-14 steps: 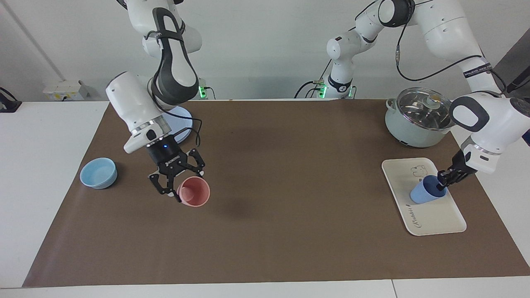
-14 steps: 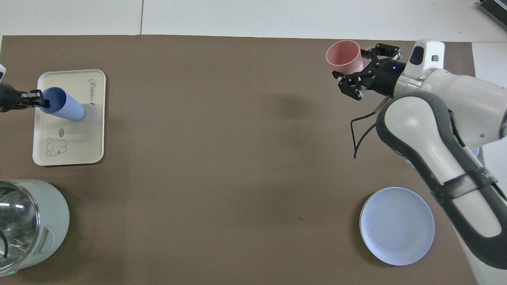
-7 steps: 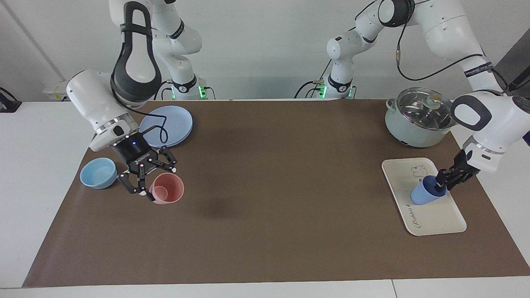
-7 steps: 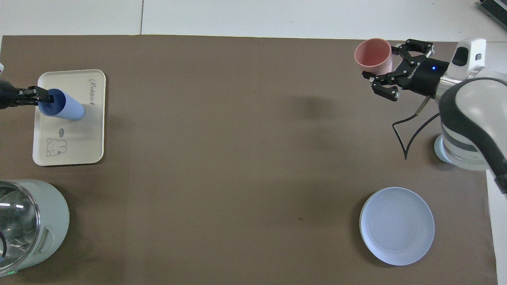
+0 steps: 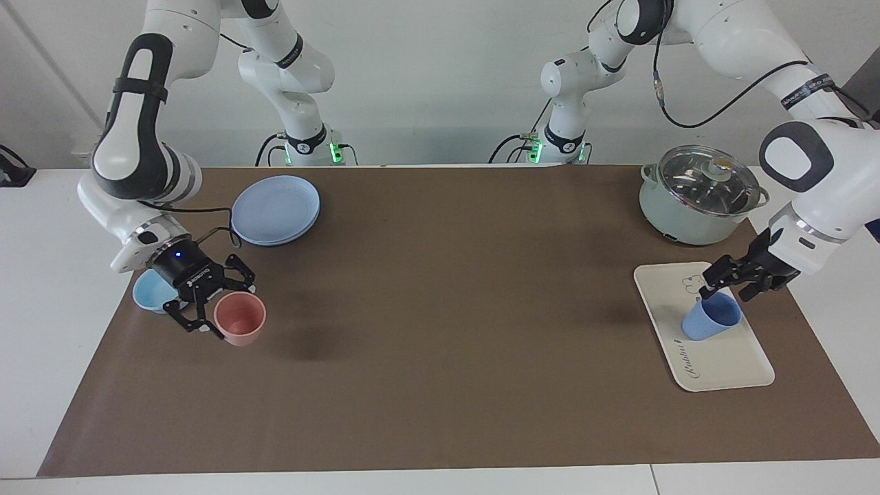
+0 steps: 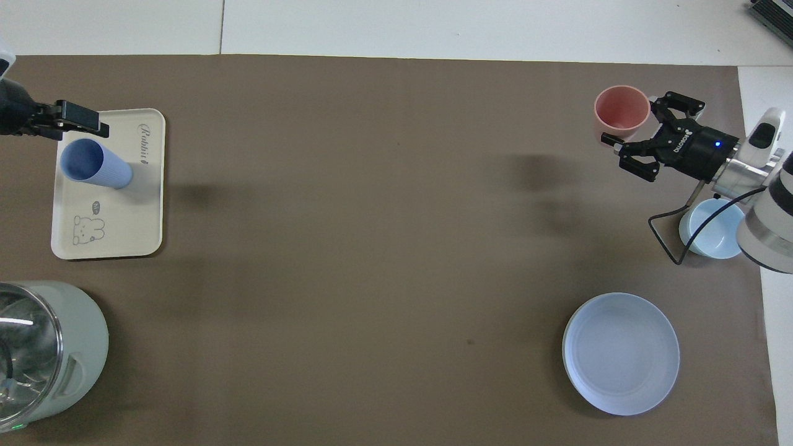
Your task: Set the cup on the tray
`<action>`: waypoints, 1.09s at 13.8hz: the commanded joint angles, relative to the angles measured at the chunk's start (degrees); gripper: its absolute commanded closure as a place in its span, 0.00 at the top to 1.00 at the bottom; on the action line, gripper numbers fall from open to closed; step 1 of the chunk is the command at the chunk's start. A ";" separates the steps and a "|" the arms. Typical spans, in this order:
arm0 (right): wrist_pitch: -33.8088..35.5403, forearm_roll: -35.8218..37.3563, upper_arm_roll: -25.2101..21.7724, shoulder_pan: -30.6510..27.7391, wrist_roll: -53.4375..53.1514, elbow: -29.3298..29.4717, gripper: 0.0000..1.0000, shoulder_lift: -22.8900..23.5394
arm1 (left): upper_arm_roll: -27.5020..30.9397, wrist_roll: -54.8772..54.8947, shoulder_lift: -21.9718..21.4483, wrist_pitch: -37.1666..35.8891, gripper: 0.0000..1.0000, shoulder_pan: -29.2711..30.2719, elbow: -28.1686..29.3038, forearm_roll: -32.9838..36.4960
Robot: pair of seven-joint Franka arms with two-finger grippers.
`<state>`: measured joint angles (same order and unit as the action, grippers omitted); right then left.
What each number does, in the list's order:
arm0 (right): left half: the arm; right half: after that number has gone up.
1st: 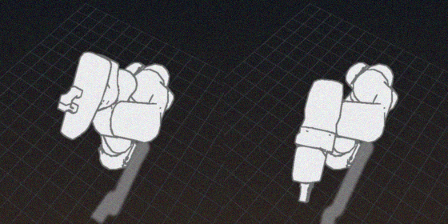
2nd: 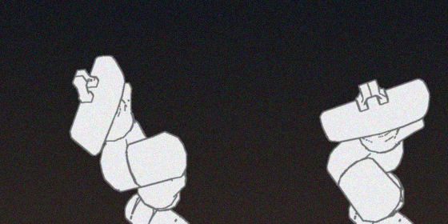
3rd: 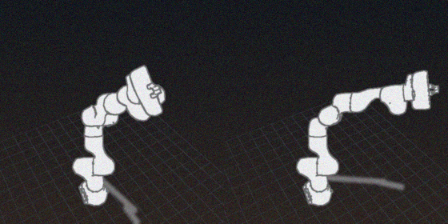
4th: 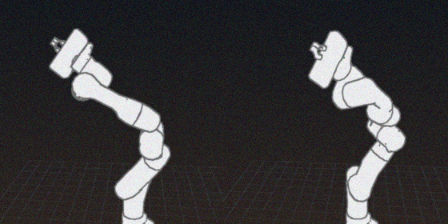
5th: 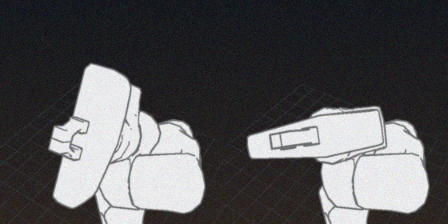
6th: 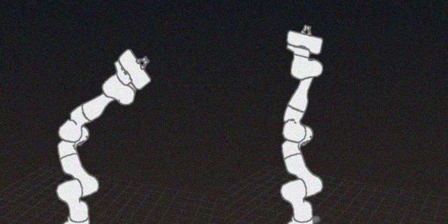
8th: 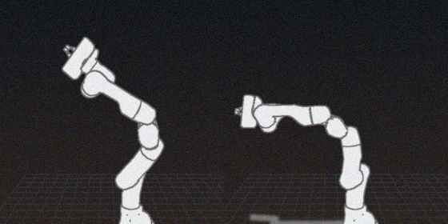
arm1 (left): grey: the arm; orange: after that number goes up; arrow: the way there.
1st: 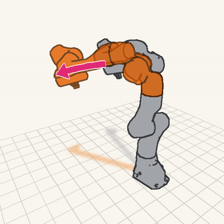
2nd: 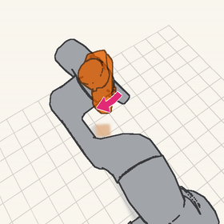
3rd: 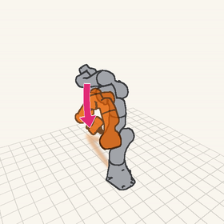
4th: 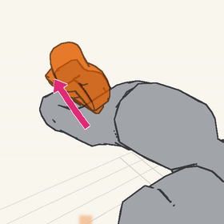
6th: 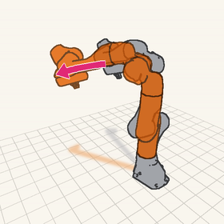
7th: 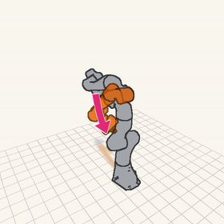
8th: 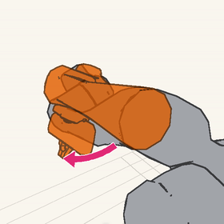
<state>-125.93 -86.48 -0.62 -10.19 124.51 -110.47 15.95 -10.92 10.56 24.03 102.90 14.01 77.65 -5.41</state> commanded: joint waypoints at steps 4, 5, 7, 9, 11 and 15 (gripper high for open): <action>8.14 -9.75 0.80 -3.35 14.97 -0.36 0.00 6.89 | 1.08 -3.35 -4.77 -14.89 0.97 -10.39 -3.82 10.58; 10.33 -10.54 0.80 -3.61 17.15 -0.10 0.00 8.38 | 0.82 -3.35 -6.26 -16.66 0.97 -11.27 -3.82 12.69; 11.05 -11.69 0.71 -3.53 18.84 -0.36 0.00 8.57 | 0.55 -3.61 -11.17 -18.08 0.96 -11.46 -2.69 14.03; 11.49 -13.17 0.80 -3.44 22.00 -2.63 0.00 7.96 | 0.82 -3.70 -15.57 -18.26 0.97 -10.67 1.61 13.94; 13.42 -15.73 0.71 -3.61 22.01 -6.75 0.00 6.47 | 0.90 -3.88 -19.27 -17.91 0.98 -9.97 6.70 13.94; 12.20 -16.17 0.62 -3.79 20.08 -12.75 0.00 4.70 | 0.82 -6.07 -22.80 -14.75 1.00 -8.73 12.97 13.50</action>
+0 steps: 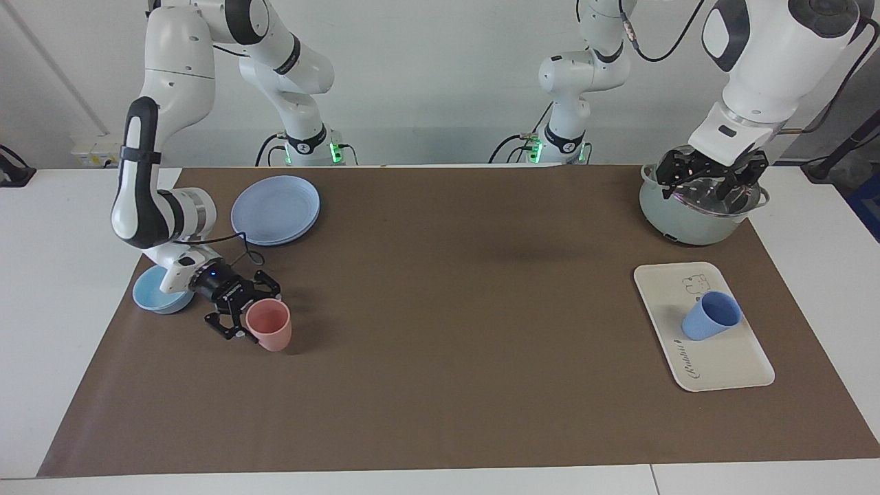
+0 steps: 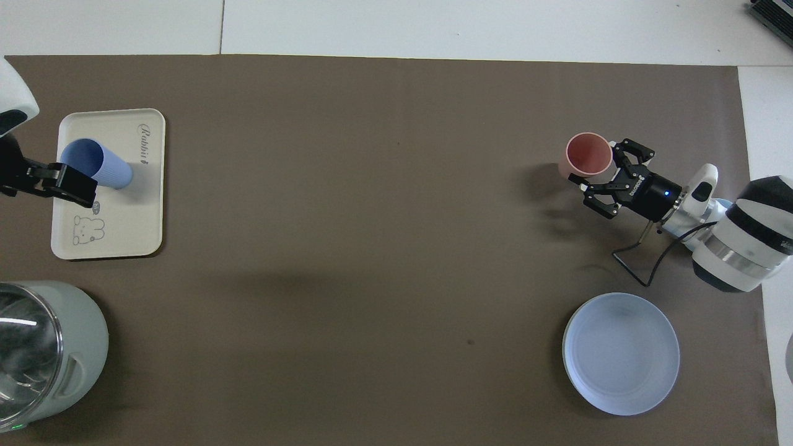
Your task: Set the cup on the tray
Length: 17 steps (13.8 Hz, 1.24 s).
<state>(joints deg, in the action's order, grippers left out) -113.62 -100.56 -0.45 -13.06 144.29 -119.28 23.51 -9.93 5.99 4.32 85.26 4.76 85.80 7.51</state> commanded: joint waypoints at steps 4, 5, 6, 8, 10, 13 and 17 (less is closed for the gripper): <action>-1.08 -3.14 0.54 -1.00 -0.59 -5.44 0.00 -3.12 | -0.27 -3.88 -2.82 6.32 1.00 0.51 4.72 0.31; -0.90 -3.24 0.45 -1.00 -0.59 -5.44 0.00 -3.29 | -0.27 -3.61 -2.65 6.59 1.00 0.51 4.46 0.31; -0.98 -3.24 0.45 -1.00 -0.51 -5.44 0.00 -3.29 | -0.35 -3.70 -2.56 6.59 1.00 0.25 4.11 0.22; -1.42 -3.24 0.45 -1.00 -0.33 -5.44 0.00 -3.21 | -0.35 -3.79 -2.12 6.77 1.00 -0.01 3.24 0.22; -1.51 -3.24 0.37 -1.00 0.54 -5.35 1.00 -3.21 | -0.35 -3.87 -2.03 6.50 1.00 -0.19 2.79 0.13; -1.25 -3.24 0.45 -1.00 0.46 -5.35 1.00 -3.29 | -0.35 -4.14 -2.03 6.59 1.00 -0.54 2.96 -2.66; 1.47 -3.15 0.45 -1.09 0.46 -4.74 1.00 -3.64 | -0.27 -4.14 -2.21 3.96 1.00 -0.02 3.05 -4.79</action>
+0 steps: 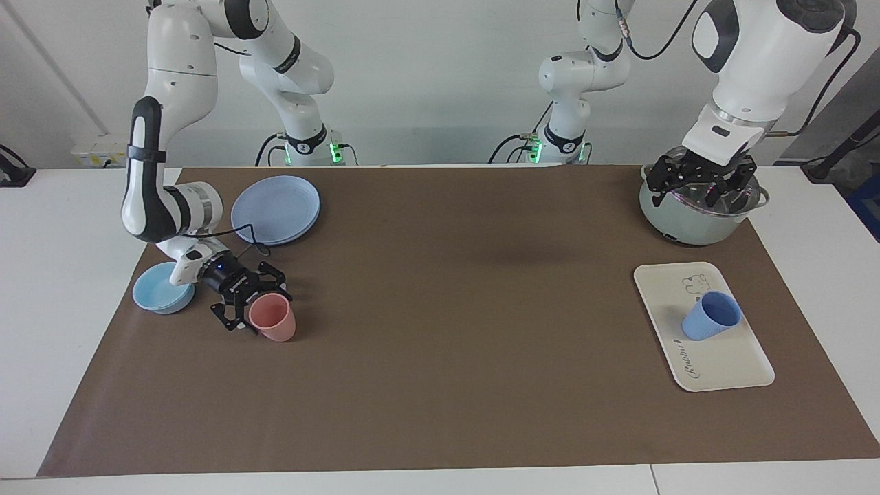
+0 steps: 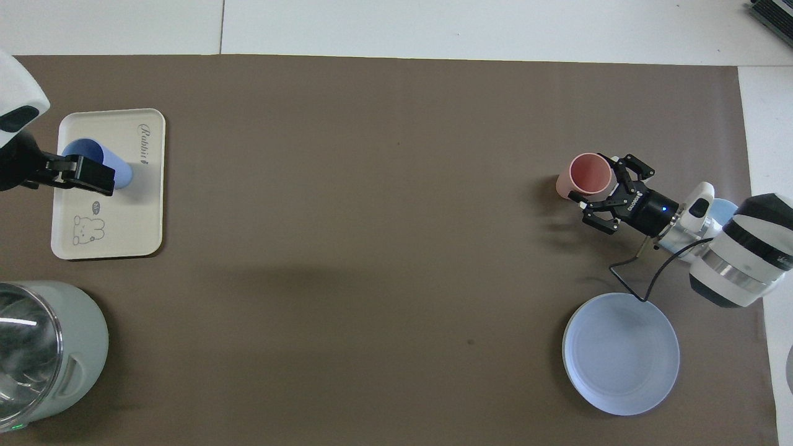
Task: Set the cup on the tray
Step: 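Open the right gripper and withdraw it from the pink cup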
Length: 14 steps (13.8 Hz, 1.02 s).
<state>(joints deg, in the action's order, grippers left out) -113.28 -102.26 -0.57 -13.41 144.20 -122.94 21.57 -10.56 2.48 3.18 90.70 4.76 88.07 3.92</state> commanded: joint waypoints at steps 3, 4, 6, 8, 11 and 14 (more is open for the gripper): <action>-0.09 -1.19 0.31 -0.65 -0.50 -1.16 1.00 -6.43 | 1.41 -0.72 -0.29 -6.66 1.00 -2.81 -2.35 -1.02; -1.49 -0.67 0.31 -0.65 -2.33 -1.25 1.00 -9.06 | 4.46 -0.72 0.67 -8.42 1.00 -5.26 -4.20 -1.11; -6.22 2.40 0.39 0.22 -10.48 -1.16 1.00 -14.60 | 9.75 -0.72 0.86 -9.85 1.00 -10.46 -5.98 -1.37; -11.41 6.26 0.57 2.67 -21.10 -0.99 1.00 -18.91 | 9.77 -0.64 0.25 -6.96 1.00 -10.04 -3.89 -1.29; -21.06 14.25 0.48 7.59 -33.43 0.15 1.00 -22.26 | 9.68 -0.29 -0.28 -2.99 1.00 -9.16 -1.32 -1.37; -32.94 25.93 0.48 13.74 -45.19 1.21 1.00 -22.80 | 9.68 -0.11 -0.28 -1.41 1.00 -9.24 -0.97 -1.99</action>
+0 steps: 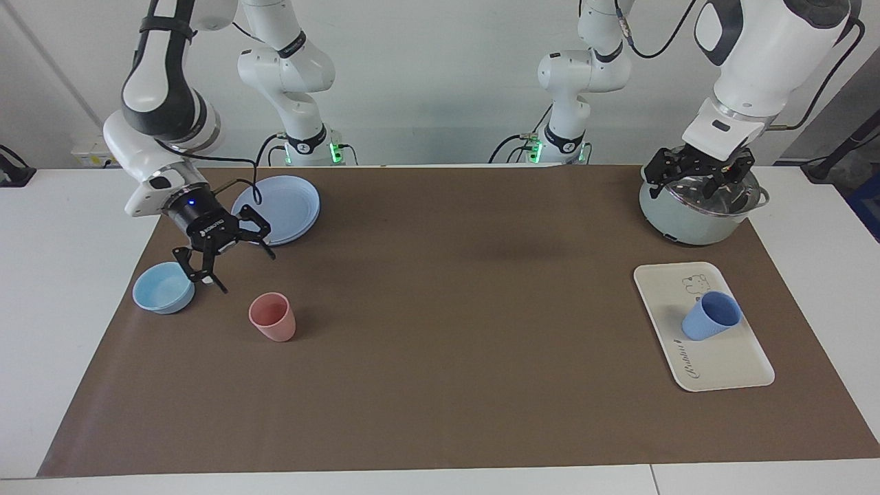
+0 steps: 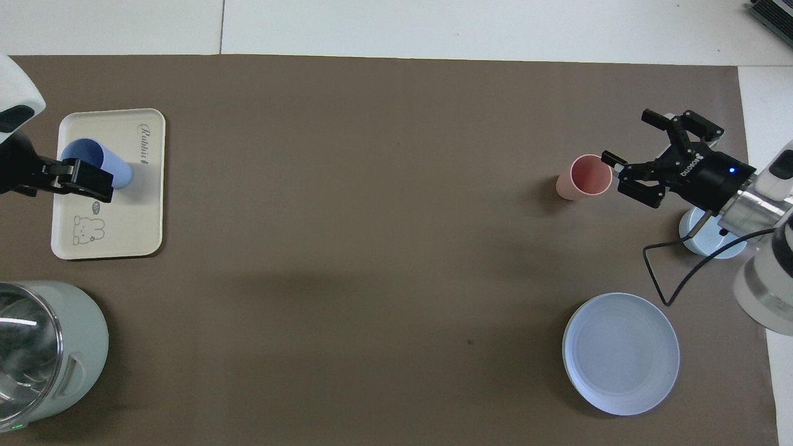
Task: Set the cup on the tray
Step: 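Open the right gripper and withdraw it from the pink cup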
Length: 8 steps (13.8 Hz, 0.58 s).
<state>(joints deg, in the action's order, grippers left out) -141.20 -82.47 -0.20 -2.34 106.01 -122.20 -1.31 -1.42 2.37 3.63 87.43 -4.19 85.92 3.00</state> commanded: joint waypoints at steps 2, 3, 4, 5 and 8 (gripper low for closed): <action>-8.90 14.49 0.03 4.97 -15.09 0.56 1.00 0.08 | 0.46 0.18 -0.73 2.48 1.00 -0.20 1.62 -1.76; -9.09 19.67 0.02 4.98 -17.74 0.65 1.00 0.08 | 0.54 0.18 -0.81 3.35 1.00 -0.20 2.06 -3.07; -9.09 25.55 -0.06 4.89 -20.64 0.74 1.00 0.17 | 0.54 0.09 -1.08 4.40 1.00 -0.20 2.50 -3.26; -9.01 31.18 -0.15 4.54 -23.88 1.35 1.00 0.08 | 0.54 0.18 -1.25 5.72 1.00 -0.20 3.28 -3.26; -6.65 50.15 -0.33 4.01 -36.61 3.37 1.00 0.08 | 0.63 0.18 -2.05 6.88 1.00 -0.03 4.96 -3.26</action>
<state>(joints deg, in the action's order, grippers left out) -149.70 -42.00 -0.68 2.44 76.54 -120.59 -1.37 -1.38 2.37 3.56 92.63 -4.18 87.96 0.68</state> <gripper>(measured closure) 0.000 0.000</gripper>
